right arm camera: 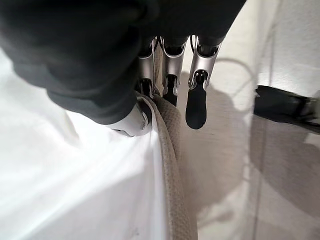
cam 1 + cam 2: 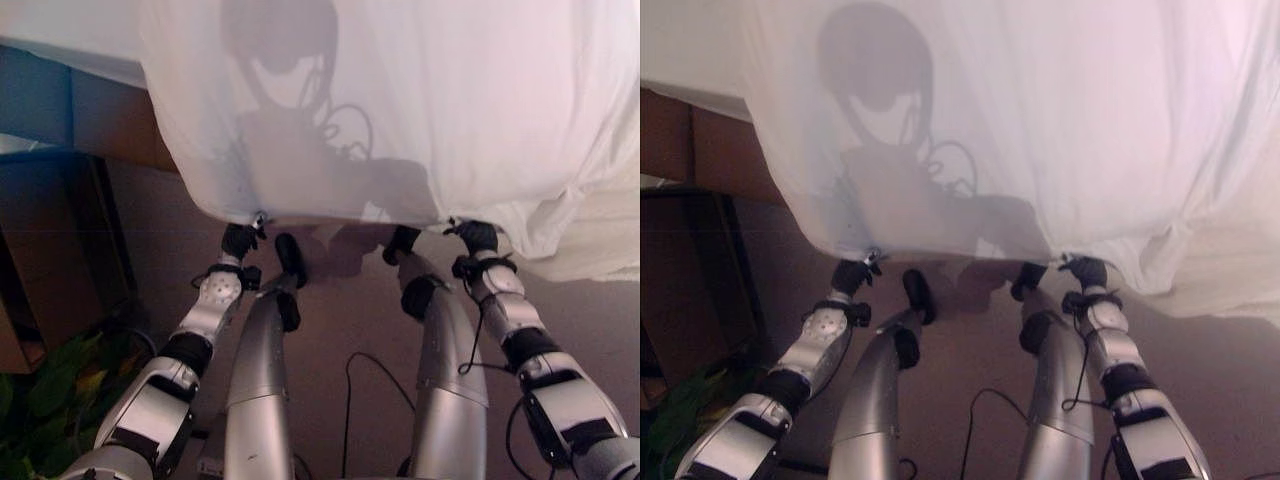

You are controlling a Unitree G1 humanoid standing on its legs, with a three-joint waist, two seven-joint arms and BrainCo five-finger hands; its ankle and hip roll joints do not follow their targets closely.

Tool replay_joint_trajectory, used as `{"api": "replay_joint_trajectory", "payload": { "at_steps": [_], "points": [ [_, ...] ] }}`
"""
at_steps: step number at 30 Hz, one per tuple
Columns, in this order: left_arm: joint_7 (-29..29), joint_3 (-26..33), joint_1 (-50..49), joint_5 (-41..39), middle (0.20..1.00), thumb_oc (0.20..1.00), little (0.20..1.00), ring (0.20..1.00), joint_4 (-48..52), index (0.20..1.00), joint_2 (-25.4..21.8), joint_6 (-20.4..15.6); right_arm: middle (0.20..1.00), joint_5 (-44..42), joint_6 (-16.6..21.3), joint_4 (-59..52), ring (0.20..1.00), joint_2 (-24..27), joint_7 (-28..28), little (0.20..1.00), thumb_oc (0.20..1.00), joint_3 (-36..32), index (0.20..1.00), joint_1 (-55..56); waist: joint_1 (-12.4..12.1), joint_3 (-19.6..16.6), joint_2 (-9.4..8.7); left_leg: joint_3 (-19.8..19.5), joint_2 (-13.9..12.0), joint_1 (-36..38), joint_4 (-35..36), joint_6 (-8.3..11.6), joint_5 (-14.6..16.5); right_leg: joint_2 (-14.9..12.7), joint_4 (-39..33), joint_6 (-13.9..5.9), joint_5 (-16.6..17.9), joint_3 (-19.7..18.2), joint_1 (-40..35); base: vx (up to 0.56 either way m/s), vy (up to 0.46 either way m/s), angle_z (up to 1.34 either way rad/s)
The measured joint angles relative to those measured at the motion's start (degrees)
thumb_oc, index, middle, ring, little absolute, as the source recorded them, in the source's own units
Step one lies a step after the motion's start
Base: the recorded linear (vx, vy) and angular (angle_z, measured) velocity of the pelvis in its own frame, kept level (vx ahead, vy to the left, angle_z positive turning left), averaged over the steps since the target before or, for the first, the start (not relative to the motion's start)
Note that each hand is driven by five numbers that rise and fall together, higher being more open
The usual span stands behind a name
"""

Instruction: Make the bed

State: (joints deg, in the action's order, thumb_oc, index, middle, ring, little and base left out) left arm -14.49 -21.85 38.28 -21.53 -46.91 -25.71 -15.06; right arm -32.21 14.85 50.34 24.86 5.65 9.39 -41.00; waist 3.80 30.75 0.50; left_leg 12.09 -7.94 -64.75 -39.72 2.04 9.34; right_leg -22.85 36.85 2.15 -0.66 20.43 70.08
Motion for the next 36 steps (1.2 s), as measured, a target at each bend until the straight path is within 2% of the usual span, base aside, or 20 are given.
{"api": "replay_joint_trajectory", "payload": {
  "at_steps": [7,13,18,21,27,28,29,30,31,36],
  "points": [
    [-1.7,-2.9,6.1,0.0,0.200,0.200,0.200,0.200,-3.8,0.200,-2.9,0.0,0.200,0.0,0.6,2.3,0.200,1.9,0.3,0.200,0.200,2.9,0.200,-7.5,-0.1,-0.1,0.04,-1.6,-1.0,-8.5,-9.6,0.48,3.4,-0.6,8.7,1.05,-3.1,-2.0,8.6,0.06,-0.015,-0.05],
    [-2.6,-3.4,8.7,0.0,0.200,0.200,0.200,0.200,-4.1,0.200,-4.1,0.0,0.200,0.1,2.5,2.3,0.200,3.0,0.3,0.200,0.200,4.5,0.200,-10.4,-0.1,-0.1,0.05,-2.0,-2.7,-13.5,-16.2,0.04,6.2,-0.7,13.4,1.89,-4.3,-3.4,13.8,0.07,-0.004,-0.11],
    [-3.0,-6.4,8.8,0.0,0.200,0.200,0.200,0.200,-10.8,0.200,-4.6,3.7,0.200,1.3,3.8,2.3,0.200,4.2,0.3,0.200,0.200,5.5,0.200,-11.7,0.1,-1.3,-0.06,-3.3,-2.9,-18.2,-22.0,-0.27,8.5,-1.2,18.2,2.33,-5.4,-4.9,18.5,0.06,-0.001,-0.05],
    [-3.0,-6.8,7.1,0.0,0.200,0.200,0.200,0.200,-14.1,0.200,-4.5,4.7,0.200,1.7,4.1,2.9,0.200,4.5,0.3,0.200,0.200,5.5,0.200,-11.6,-0.1,-1.3,-0.06,-4.5,-2.9,-19.7,-25.2,-0.50,9.6,-1.5,20.5,2.30,-6.1,-5.0,19.2,0.03,0.005,0.00],
    [-3.0,-6.7,7.4,0.6,0.200,0.200,0.200,0.200,-15.1,0.200,-4.8,5.3,0.200,4.1,4.1,5.3,0.200,5.3,0.9,0.200,0.200,5.5,0.200,-11.9,-0.3,-1.3,-0.08,-4.5,-3.2,-19.9,-27.4,-1.37,10.3,-1.6,21.4,1.85,-5.7,-5.7,19.0,0.00,-0.003,-0.01],
    [-3.0,-6.7,7.4,0.6,0.200,0.200,0.200,0.200,-15.1,0.200,-4.8,5.4,0.310,4.1,4.1,5.5,0.310,5.3,0.9,0.310,0.310,5.5,0.310,-11.9,-0.4,-1.3,-0.09,-4.6,-3.2,-19.9,-27.8,-1.46,10.5,-1.7,21.6,1.83,-5.7,-5.7,18.9,0.00,0.000,0.00],
    [-3.0,-6.7,7.4,0.7,0.200,0.200,0.200,0.200,-15.1,0.200,-4.8,5.6,0.696,4.4,4.1,5.9,0.696,5.3,1.0,0.696,0.696,5.5,0.696,-12.0,-0.5,-1.3,-0.08,-4.5,-3.3,-19.9,-28.3,-1.55,10.7,-1.7,22.1,1.81,-5.8,-5.8,18.9,-0.01,-0.018,-0.03],
    [-3.0,-6.7,7.5,0.7,0.357,0.357,0.357,0.357,-15.1,0.357,-4.8,5.7,1.000,4.7,4.1,6.1,1.000,5.3,1.1,1.000,1.000,5.5,1.000,-12.0,-0.5,-1.3,-0.09,-4.5,-3.4,-19.9,-28.6,-1.62,10.9,-1.7,22.2,1.81,-5.8,-5.8,18.9,-0.04,-0.037,-0.04],
    [-3.0,-6.6,7.5,0.7,1.000,1.000,1.000,1.000,-15.4,1.000,-4.8,5.8,1.000,5.7,4.1,6.3,1.000,5.3,1.2,1.000,1.000,5.5,1.000,-12.0,-0.6,-1.3,-0.07,-4.5,-3.6,-19.9,-28.8,-1.66,10.9,-1.7,22.1,1.74,-5.7,-5.9,18.8,-0.03,-0.031,-0.04],
    [-2.9,-6.7,8.4,2.8,1.000,1.000,1.000,1.000,-17.8,1.000,-4.5,7.4,1.000,9.7,4.1,7.1,1.000,5.4,2.3,1.000,1.000,7.0,1.000,-13.1,-0.2,-1.7,-0.12,-3.8,-3.6,-19.5,-27.6,-1.98,10.6,-1.4,20.9,1.72,-5.0,-5.9,18.7,-0.06,-0.028,-0.01]
  ]
}}
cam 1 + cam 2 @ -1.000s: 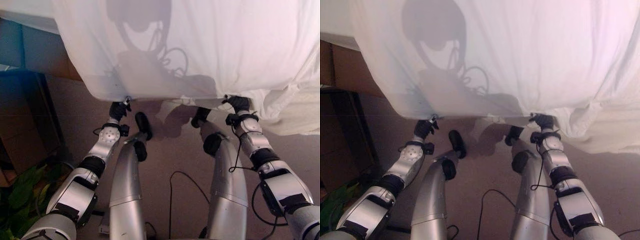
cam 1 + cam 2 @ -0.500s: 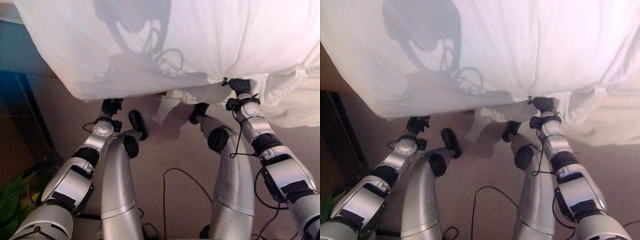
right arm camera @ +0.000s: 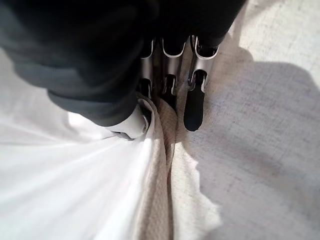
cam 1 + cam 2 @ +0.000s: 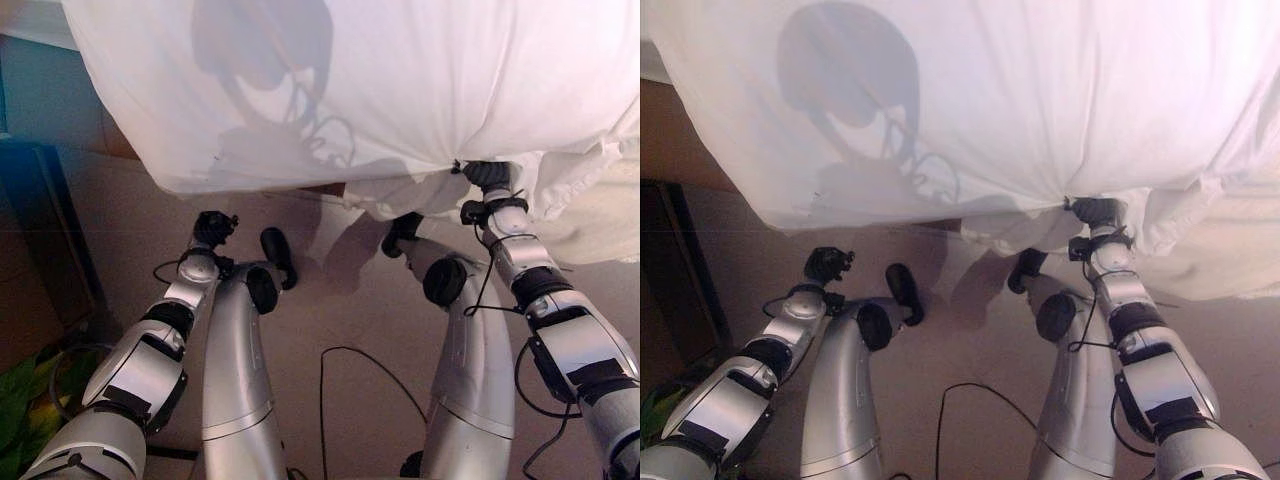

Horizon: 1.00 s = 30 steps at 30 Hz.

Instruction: Make the bed

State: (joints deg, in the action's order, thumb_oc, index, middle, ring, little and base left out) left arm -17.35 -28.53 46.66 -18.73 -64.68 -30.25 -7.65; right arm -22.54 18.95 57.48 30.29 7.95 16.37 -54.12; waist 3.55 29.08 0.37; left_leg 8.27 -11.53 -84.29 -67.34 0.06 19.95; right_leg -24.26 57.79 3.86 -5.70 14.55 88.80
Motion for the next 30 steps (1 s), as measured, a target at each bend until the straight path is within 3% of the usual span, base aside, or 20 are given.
{"api": "replay_joint_trajectory", "payload": {
  "at_steps": [6,8,10,13,22,30],
  "points": [
    [2.2,0.0,-0.7,2.4,1.000,1.000,1.000,1.000,-2.0,1.000,2.1,1.2,1.000,5.1,-0.3,4.3,1.000,0.2,0.1,1.000,1.000,0.0,1.000,-0.4,0.1,-0.6,-0.20,2.7,1.0,4.1,6.8,0.35,-2.4,0.5,-5.4,-0.68,2.0,-0.2,-2.4,-0.11,-0.025,0.02],
    [2.5,0.1,-1.5,3.8,1.000,1.000,1.000,1.000,-2.0,1.000,2.5,1.3,1.000,6.0,-2.5,6.5,1.000,0.0,0.0,1.000,1.000,0.4,1.000,-0.3,-0.3,-0.6,-0.23,3.0,1.4,6.8,10.7,0.75,-4.0,1.2,-9.4,-0.87,3.5,0.5,-5.4,-0.08,-0.006,-0.01],
    [2.7,0.2,-1.9,4.5,1.000,1.000,1.000,1.000,-2.0,1.000,2.8,1.2,1.000,8.7,-9.1,13.5,1.000,0.1,-0.2,1.000,1.000,2.3,1.000,1.5,-0.9,-0.7,-0.27,3.7,1.9,9.6,15.1,0.78,-5.3,1.8,-13.5,-1.36,4.7,1.3,-8.3,-0.09,-0.004,0.03],
    [2.8,0.5,-2.1,5.0,1.000,1.000,1.000,1.000,-2.1,1.000,2.3,1.3,1.000,10.1,-13.9,18.3,1.000,-0.1,-0.3,1.000,1.000,2.5,1.000,8.1,-1.5,-0.7,-0.26,4.3,2.2,10.4,17.1,0.70,-5.6,2.0,-15.4,-1.76,5.6,1.8,-9.1,-0.06,0.004,-0.04],
    [4.3,2.8,-3.2,9.0,1.000,1.000,1.000,1.000,-2.6,1.000,0.2,1.4,1.000,9.6,-15.4,20.3,1.000,-0.2,-2.0,1.000,1.000,0.3,1.000,18.8,0.4,0.4,-0.52,4.9,2.5,17.9,21.9,0.58,-6.5,3.1,-21.5,-2.86,7.4,2.4,-17.0,-0.06,-0.008,-0.04],
    [6.0,5.2,-8.7,9.1,1.000,1.000,1.000,1.000,-2.6,1.000,0.7,1.1,1.000,9.8,-15.5,20.4,1.000,-0.5,-3.1,1.000,1.000,-0.1,1.000,21.0,1.6,0.5,-0.67,4.4,1.8,23.8,23.2,1.14,-6.9,3.9,-23.2,-2.48,7.7,3.6,-23.6,0.00,-0.017,0.00]
  ]
}}
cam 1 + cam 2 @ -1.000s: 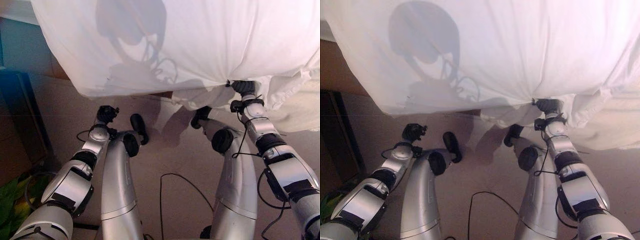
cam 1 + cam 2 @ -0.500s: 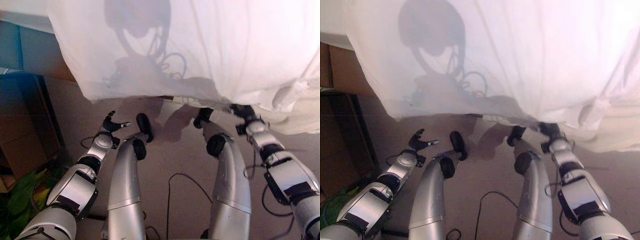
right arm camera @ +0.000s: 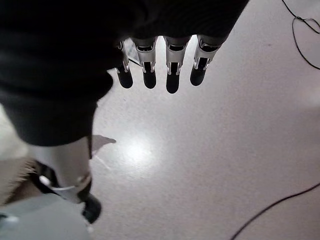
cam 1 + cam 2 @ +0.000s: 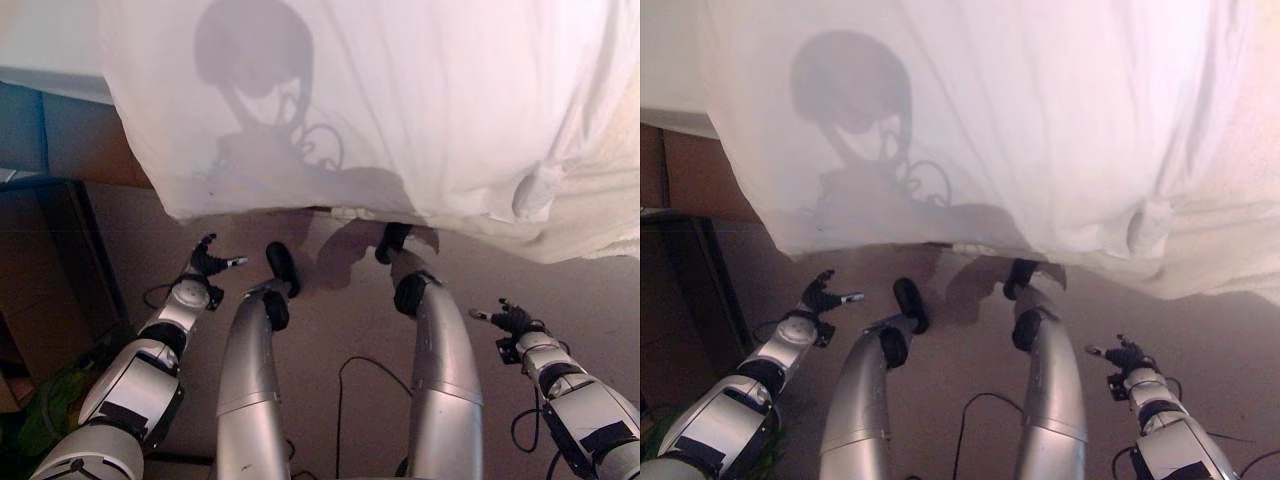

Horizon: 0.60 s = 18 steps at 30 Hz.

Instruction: Make the bed

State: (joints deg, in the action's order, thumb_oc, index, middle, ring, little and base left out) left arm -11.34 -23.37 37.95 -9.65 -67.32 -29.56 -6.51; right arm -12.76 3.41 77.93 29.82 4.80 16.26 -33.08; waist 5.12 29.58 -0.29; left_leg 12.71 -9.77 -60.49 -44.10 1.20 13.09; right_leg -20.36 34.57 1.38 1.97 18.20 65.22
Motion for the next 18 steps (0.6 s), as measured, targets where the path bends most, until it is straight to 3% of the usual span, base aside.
{"api": "replay_joint_trajectory", "payload": {
  "at_steps": [5,7,8,11,13,14,15,18],
  "points": [
    [-1.5,7.3,-6.4,-0.1,1.000,1.000,1.000,1.000,0.6,1.000,2.1,-0.4,1.000,0.0,0.4,-1.1,1.000,-0.8,3.4,1.000,1.000,-3.8,1.000,2.5,0.1,0.5,-0.59,0.0,0.3,13.0,6.5,0.88,-1.3,1.1,-5.6,-0.81,0.1,2.1,-13.3,0.07,-0.032,0.04],
    [-5.4,16.9,-13.3,-1.4,1.000,1.000,1.000,1.000,5.1,1.000,4.8,-1.5,1.000,-2.0,1.4,-9.6,1.000,-1.6,7.2,1.000,1.000,-11.4,1.000,7.7,0.1,0.7,-0.79,0.3,0.5,23.8,12.3,1.62,-2.3,2.6,-10.4,-1.53,0.5,3.2,-23.8,0.15,-0.011,-0.01],
    [-6.6,18.7,-15.1,-2.3,1.000,1.000,1.000,1.000,5.6,1.000,5.4,-2.0,1.000,-2.7,2.3,-12.0,1.000,-2.0,8.3,1.000,1.000,-12.9,1.000,9.4,0.1,0.6,-0.90,0.6,0.4,26.5,13.8,1.98,-2.6,3.0,-11.7,-1.76,0.7,3.4,-26.3,0.11,-0.046,-0.12],
    [-11.3,25.8,-21.7,-11.2,1.000,1.000,1.000,1.000,11.1,1.000,6.7,-5.5,1.000,-8.1,6.2,-25.4,1.000,-2.9,12.4,1.000,1.000,-16.3,1.000,15.2,0.0,0.0,-1.00,1.2,0.1,40.0,21.9,3.69,-4.2,5.3,-17.3,-2.29,0.7,5.1,-38.9,0.23,-0.028,-0.07],
    [-12.2,33.9,-24.5,-22.3,1.000,1.000,1.000,1.000,19.2,1.000,10.6,-8.6,1.000,-13.7,9.1,-32.9,1.000,-7.2,13.6,1.000,1.000,-22.7,1.000,18.2,-1.2,-1.0,-0.98,1.2,-0.1,48.5,27.6,4.78,-6.1,7.1,-20.7,-2.05,1.2,6.1,-46.3,0.18,-0.010,-0.02],
    [-12.3,33.3,-24.7,-23.8,1.000,1.000,1.000,1.000,20.7,1.000,10.6,-9.6,1.000,-14.0,9.3,-34.8,1.000,-7.5,13.9,1.000,1.000,-22.1,1.000,18.8,-1.4,-3.2,-0.85,1.3,-0.3,49.7,28.9,4.87,-6.2,7.5,-21.2,-2.26,0.5,6.3,-47.2,0.20,-0.003,0.04],
    [-13.0,34.8,-27.2,-27.4,1.000,1.000,1.000,1.000,28.0,1.000,11.7,-11.0,1.000,-15.0,10.1,-44.1,1.000,-9.0,15.2,1.000,1.000,-22.4,1.000,22.5,-1.6,-4.8,-0.67,1.2,-0.3,52.1,31.2,5.76,-7.0,8.1,-22.1,-2.08,0.5,7.4,-49.4,0.10,0.007,0.05],
    [-15.5,33.8,-27.8,-28.8,1.000,1.000,1.000,1.000,39.8,1.000,13.5,-13.2,1.000,-14.8,11.5,-54.0,1.000,-9.6,17.8,1.000,1.000,-22.6,1.000,22.4,-1.9,-6.8,-0.17,1.3,-0.4,57.7,35.0,6.29,-8.3,9.0,-24.7,-2.20,0.6,9.3,-54.9,0.13,0.039,0.15]
  ]
}}
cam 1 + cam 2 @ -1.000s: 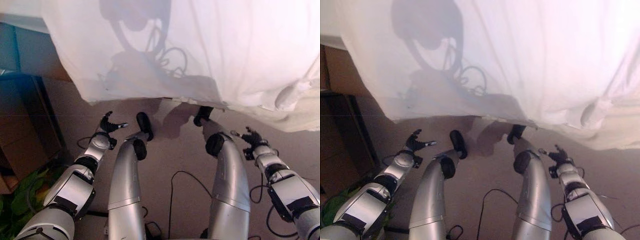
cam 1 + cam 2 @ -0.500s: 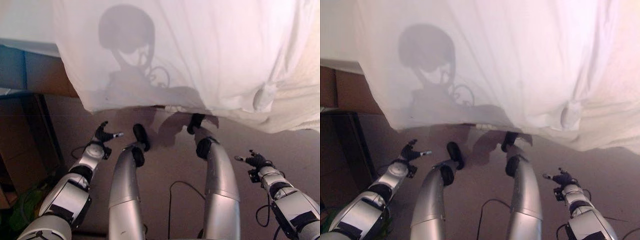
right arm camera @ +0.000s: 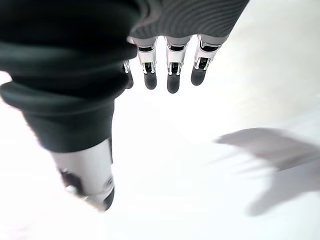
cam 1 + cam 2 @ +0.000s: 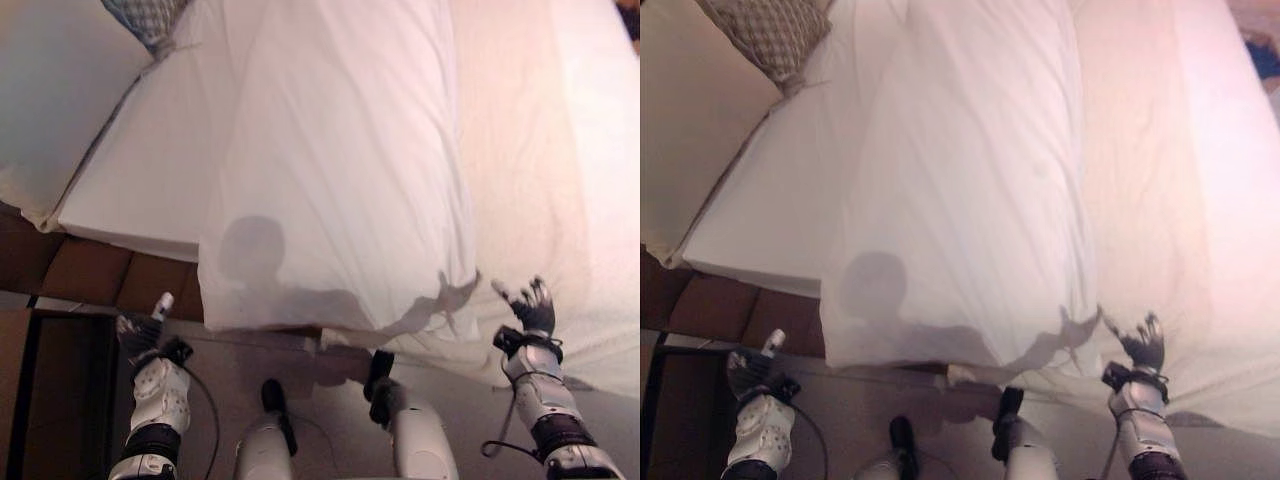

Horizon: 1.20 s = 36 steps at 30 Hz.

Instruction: Make the bed

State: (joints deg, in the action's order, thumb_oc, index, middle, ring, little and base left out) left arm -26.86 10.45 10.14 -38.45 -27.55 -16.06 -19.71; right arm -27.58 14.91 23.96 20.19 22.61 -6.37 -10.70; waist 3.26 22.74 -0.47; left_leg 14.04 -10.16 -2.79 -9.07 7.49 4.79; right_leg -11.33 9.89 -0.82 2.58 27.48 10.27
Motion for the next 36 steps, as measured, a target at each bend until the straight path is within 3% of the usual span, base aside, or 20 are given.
{"api": "replay_joint_trajectory", "payload": {
  "at_steps": [3,7,10,14,17,19,20,23,26,27,31,32,33,34,36],
  "points": [
    [-3.5,1.0,-1.2,3.7,1.000,1.000,1.000,1.000,10.3,1.000,0.8,-1.5,1.000,3.6,1.3,-10.7,1.000,-1.1,2.3,1.000,1.000,-0.2,1.000,0.8,-0.3,-5.6,0.53,-0.1,0.2,5.2,4.1,0.23,-1.0,1.0,-2.8,-0.79,0.2,0.8,-4.9,0.17,0.034,0.08],
    [-8.7,1.8,-1.5,12.9,1.000,1.000,1.000,1.000,13.5,1.000,1.1,-2.9,1.000,10.6,2.7,-13.0,1.000,-1.4,6.3,1.000,1.000,-0.6,1.000,0.0,-1.3,-14.2,1.54,0.0,0.3,8.2,6.3,0.23,-1.0,1.2,-5.2,-1.98,0.1,1.5,-8.2,0.11,0.035,0.09],
    [-12.2,2.7,-1.7,18.2,1.000,1.000,1.000,1.000,20.5,1.000,1.8,-3.8,1.000,15.2,3.0,-15.8,1.000,-1.4,8.6,1.000,1.000,-0.7,1.000,0.0,-2.7,-17.1,1.98,0.1,0.6,9.6,7.1,0.12,-1.0,1.1,-5.9,-2.45,0.4,1.5,-9.5,0.04,0.022,0.03],
    [-13.3,2.0,-1.8,22.1,1.000,1.000,1.000,1.000,26.4,1.000,0.6,-4.8,1.000,17.0,3.7,-17.9,1.000,-1.3,8.1,1.000,1.000,0.2,1.000,-0.5,-2.8,-18.8,1.98,0.1,1.3,10.1,7.5,-0.20,-1.2,1.0,-5.8,-2.60,0.5,1.4,-10.0,0.02,0.020,0.01],
    [-3.2,-2.5,-2.4,21.8,1.000,1.000,1.000,1.000,28.1,1.000,-5.0,-6.1,1.000,14.1,4.7,-18.0,1.000,0.1,-0.7,1.000,1.000,3.1,1.000,0.4,-2.8,-19.1,1.97,0.5,1.3,10.0,7.5,-0.43,-1.3,0.7,-5.2,-2.81,0.3,1.2,-9.2,0.05,0.019,-0.08],
    [2.9,-4.3,-2.3,19.2,1.000,1.000,1.000,1.000,28.2,1.000,-5.6,-6.3,1.000,11.0,4.7,-17.0,1.000,0.4,-4.6,1.000,1.000,4.2,1.000,0.6,-2.7,-19.1,1.97,0.9,1.4,9.9,7.5,-0.51,-1.4,0.6,-5.0,-2.78,0.3,1.0,-9.0,0.03,0.001,-0.05],
    [7.9,-6.6,-2.3,16.7,1.000,1.000,1.000,1.000,28.2,1.000,-5.6,-6.3,1.000,8.5,4.7,-16.0,1.000,0.5,-7.5,1.000,1.000,5.5,1.000,0.6,-2.7,-19.0,1.96,1.1,1.4,9.7,7.4,-0.52,-1.4,0.5,-4.8,-2.76,0.3,0.8,-8.6,-0.11,-0.012,-0.06],
    [16.0,-15.0,0.1,11.8,1.000,1.000,1.000,1.000,27.9,1.000,-8.1,-5.2,1.000,3.7,4.6,-14.6,1.000,0.9,-12.3,1.000,1.000,9.9,1.000,-0.5,-2.7,-19.2,1.31,1.1,1.7,5.0,5.2,-0.73,-1.3,-0.2,-3.2,-2.23,0.6,0.0,-4.2,-0.20,-0.003,-0.06],
    [21.0,-22.2,7.4,8.4,1.000,1.000,1.000,1.000,24.8,1.000,-9.5,-4.6,1.000,0.5,3.9,-10.3,1.000,0.6,-15.5,1.000,1.000,14.7,1.000,-5.5,-2.7,-15.5,0.48,0.3,2.1,-0.7,1.7,-0.99,-1.5,-1.1,-1.1,-0.97,1.6,-0.1,1.3,-0.30,0.024,-0.05],
    [21.5,-27.1,13.8,8.2,1.000,1.000,1.000,1.000,20.7,1.000,-9.9,-3.9,1.000,-1.0,3.5,-6.7,1.000,0.7,-16.3,1.000,1.000,17.3,1.000,-9.4,-2.6,-12.9,0.27,-0.4,2.2,-4.9,-0.9,-1.17,-1.4,-1.9,0.6,-0.66,1.8,-0.4,4.7,-0.23,0.036,0.08],
    [24.9,-35.4,27.1,4.9,1.000,1.000,1.000,1.000,13.4,1.000,-9.0,-1.4,1.000,-4.9,0.3,-1.3,1.000,1.1,-18.5,1.000,1.000,22.7,1.000,-20.3,-2.1,-2.5,0.34,-0.8,2.3,-12.9,-5.6,-1.89,-1.7,-2.9,2.7,1.15,3.5,-1.2,11.7,-0.26,0.015,-0.01],
    [24.7,-38.3,32.2,-0.5,1.000,1.000,1.000,1.000,10.3,1.000,-8.0,-1.4,1.000,-6.1,0.2,1.0,1.000,3.5,-18.2,1.000,1.000,26.7,1.000,-26.2,-0.8,-0.2,0.61,-1.6,1.6,-19.6,-11.0,-2.05,-1.2,-3.3,5.3,1.15,3.6,-1.9,16.9,-0.27,-0.033,0.03],
    [24.7,-40.2,35.7,-1.6,1.000,1.000,1.000,1.000,9.2,1.000,-8.0,-1.1,1.000,-6.2,-0.1,1.8,1.000,5.3,-18.6,1.000,1.000,28.2,1.000,-29.5,-1.2,1.6,0.97,-2.3,1.3,-22.0,-13.0,-2.25,-0.4,-3.5,6.4,1.01,3.2,-1.7,18.6,-0.28,-0.062,0.08],
    [25.2,-42.3,42.8,-3.7,1.000,1.000,1.000,1.000,8.0,1.000,-7.6,-0.8,1.000,-6.4,-0.2,1.9,1.000,7.2,-18.4,1.000,1.000,28.3,1.000,-36.1,-0.5,5.5,0.90,-2.8,0.6,-28.4,-16.8,-2.66,-0.1,-4.5,9.6,1.04,2.8,-1.8,24.1,-0.17,-0.064,0.14],
    [25.2,-43.7,49.7,-5.8,1.000,1.000,1.000,1.000,5.8,1.000,-6.8,-0.7,1.000,-6.9,-0.1,2.6,1.000,7.8,-17.3,1.000,1.000,27.4,1.000,-43.2,0.7,7.7,0.81,-3.7,0.6,-36.7,-20.1,-3.20,-0.5,-5.1,11.9,1.19,2.8,-1.6,31.3,-0.12,-0.009,0.15]
  ]
}}
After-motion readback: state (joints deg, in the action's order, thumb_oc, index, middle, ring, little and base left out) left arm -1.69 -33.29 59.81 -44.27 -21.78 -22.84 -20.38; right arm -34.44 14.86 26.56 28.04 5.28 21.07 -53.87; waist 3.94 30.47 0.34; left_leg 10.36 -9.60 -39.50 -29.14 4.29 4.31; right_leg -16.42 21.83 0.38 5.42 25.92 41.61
